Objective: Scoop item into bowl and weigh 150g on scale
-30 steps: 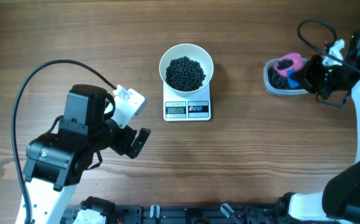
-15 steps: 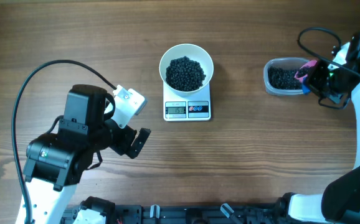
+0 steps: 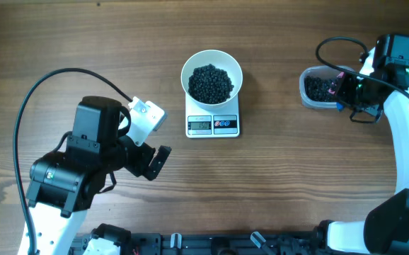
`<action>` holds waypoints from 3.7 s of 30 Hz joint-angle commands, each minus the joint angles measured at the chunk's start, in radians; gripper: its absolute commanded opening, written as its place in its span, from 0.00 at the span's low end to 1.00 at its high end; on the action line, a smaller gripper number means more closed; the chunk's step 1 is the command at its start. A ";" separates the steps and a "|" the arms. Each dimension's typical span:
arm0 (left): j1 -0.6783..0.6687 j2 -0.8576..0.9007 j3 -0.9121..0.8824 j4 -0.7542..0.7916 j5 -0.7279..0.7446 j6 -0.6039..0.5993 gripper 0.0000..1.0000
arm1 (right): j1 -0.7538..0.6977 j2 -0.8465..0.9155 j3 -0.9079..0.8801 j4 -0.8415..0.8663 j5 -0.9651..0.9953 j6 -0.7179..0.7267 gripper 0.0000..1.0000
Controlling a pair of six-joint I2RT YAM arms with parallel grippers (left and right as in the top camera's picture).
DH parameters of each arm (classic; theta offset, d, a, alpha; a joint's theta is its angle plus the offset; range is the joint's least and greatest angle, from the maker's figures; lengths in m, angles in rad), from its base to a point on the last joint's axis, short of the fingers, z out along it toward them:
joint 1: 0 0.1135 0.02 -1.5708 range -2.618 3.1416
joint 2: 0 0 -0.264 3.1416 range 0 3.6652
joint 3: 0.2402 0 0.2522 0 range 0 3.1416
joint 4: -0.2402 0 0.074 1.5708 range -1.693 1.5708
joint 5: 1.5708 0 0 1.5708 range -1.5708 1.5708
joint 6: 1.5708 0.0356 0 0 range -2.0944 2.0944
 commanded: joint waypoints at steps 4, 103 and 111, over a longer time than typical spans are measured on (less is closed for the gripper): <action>0.007 0.000 0.018 0.002 0.016 0.020 1.00 | 0.003 -0.019 -0.003 -0.002 0.029 -0.019 0.05; 0.007 0.000 0.018 0.002 0.016 0.021 1.00 | 0.128 -0.019 -0.003 -0.020 0.257 -0.255 0.05; 0.007 0.000 0.018 0.002 0.016 0.021 1.00 | 0.128 -0.019 -0.003 -0.026 0.330 -0.255 0.04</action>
